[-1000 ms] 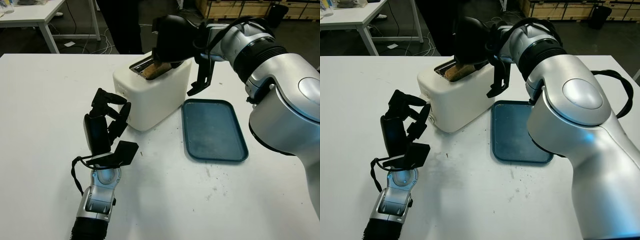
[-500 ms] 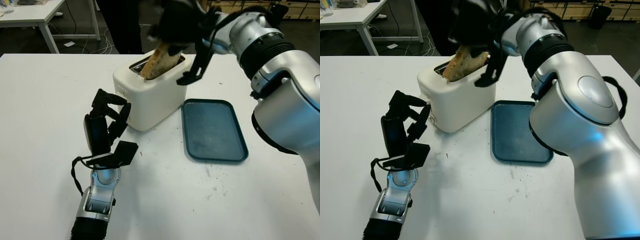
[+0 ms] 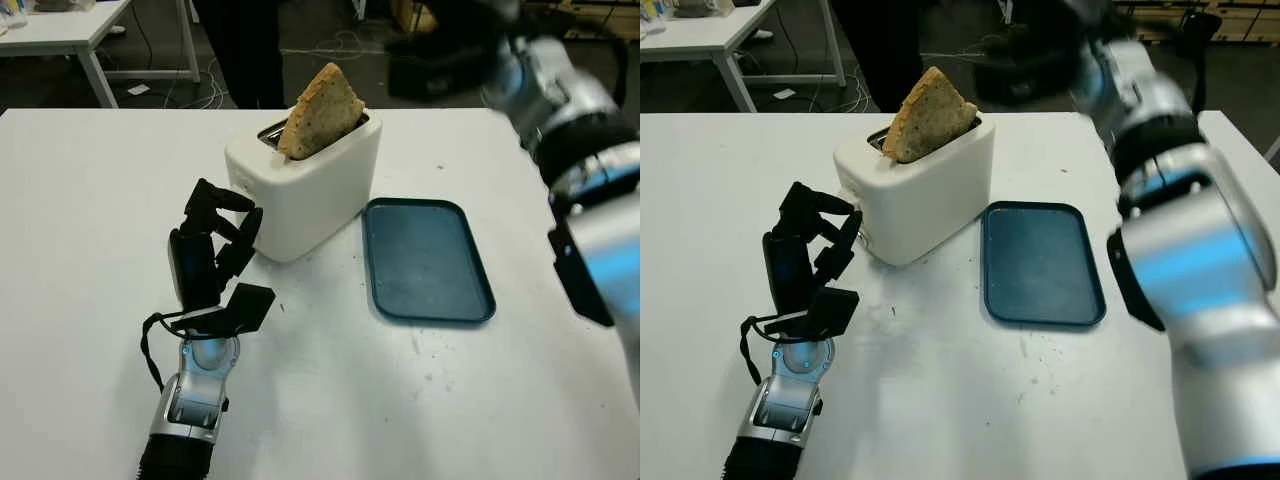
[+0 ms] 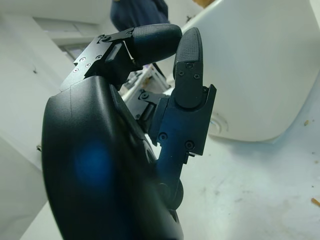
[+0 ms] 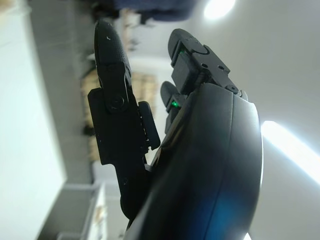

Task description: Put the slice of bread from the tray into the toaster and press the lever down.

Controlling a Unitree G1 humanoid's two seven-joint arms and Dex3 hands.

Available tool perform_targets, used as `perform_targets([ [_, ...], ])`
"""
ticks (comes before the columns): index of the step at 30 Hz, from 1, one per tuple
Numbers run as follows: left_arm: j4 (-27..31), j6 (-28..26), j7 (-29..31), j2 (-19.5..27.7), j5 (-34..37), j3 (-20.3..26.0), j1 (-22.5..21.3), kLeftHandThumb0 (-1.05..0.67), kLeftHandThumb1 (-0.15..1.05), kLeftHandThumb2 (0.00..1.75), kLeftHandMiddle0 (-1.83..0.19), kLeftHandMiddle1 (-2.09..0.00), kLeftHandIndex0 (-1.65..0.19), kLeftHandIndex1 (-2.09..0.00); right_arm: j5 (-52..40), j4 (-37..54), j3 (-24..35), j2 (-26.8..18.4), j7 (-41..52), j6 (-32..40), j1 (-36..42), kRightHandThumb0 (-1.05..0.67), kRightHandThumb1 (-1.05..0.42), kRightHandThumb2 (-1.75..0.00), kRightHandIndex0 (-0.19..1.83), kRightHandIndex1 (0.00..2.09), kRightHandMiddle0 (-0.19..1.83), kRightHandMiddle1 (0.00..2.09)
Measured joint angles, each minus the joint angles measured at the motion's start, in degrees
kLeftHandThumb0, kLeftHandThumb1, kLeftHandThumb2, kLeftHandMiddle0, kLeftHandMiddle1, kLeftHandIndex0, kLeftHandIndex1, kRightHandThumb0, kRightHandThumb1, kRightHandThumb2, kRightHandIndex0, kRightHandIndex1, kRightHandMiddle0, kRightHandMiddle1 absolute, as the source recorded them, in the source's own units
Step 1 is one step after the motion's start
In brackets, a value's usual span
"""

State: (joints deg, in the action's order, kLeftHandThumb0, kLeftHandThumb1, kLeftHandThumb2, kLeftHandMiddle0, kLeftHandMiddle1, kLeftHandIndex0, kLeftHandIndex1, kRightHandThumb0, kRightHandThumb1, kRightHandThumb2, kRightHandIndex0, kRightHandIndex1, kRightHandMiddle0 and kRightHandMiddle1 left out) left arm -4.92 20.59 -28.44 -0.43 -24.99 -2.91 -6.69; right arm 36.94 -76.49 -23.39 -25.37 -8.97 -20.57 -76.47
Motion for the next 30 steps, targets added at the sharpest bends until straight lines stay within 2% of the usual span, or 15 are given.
perform_targets([
  [4,-0.63,0.22,0.0,0.04,0.01,-0.04,-0.11,-0.37,0.92,0.23,-0.78,-1.75,-0.53,-1.59,-4.92,0.02,4.23,-0.07,6.17,-0.03,2.16,-0.44,-0.89,0.0,0.28,0.19,0.4,0.0],
  [9,-1.02,0.5,0.0,0.14,-0.04,-0.06,-0.11,-0.4,0.92,0.25,-0.77,-1.75,-0.52,-1.59,-10.08,0.02,9.18,-0.08,16.94,2.74,3.23,-0.75,-0.69,0.0,0.23,0.06,0.25,0.0],
  [16,-1.07,0.49,-0.01,0.11,-0.05,-0.25,-0.1,-0.39,0.92,0.25,-0.77,-1.75,-0.52,-1.59,-11.89,0.02,10.68,1.61,21.1,5.26,4.02,-0.84,-0.63,0.0,0.24,0.06,0.22,0.0],
  [21,-1.06,0.49,0.0,0.07,-0.1,-0.44,-0.1,-0.39,0.92,0.26,-0.77,-1.75,-0.52,-1.59,-12.41,0.05,11.46,2.8,21.87,5.2,4.06,-0.77,-0.61,0.0,0.24,0.07,0.24,0.01],
  [30,-1.05,0.48,0.03,0.01,-0.01,-0.54,-0.1,-0.4,0.92,0.26,-0.75,-1.75,-0.52,-1.59,-14.2,0.87,12.76,4.16,22.19,0.32,4.08,-0.76,-0.61,0.0,0.23,0.09,0.29,0.03],
])
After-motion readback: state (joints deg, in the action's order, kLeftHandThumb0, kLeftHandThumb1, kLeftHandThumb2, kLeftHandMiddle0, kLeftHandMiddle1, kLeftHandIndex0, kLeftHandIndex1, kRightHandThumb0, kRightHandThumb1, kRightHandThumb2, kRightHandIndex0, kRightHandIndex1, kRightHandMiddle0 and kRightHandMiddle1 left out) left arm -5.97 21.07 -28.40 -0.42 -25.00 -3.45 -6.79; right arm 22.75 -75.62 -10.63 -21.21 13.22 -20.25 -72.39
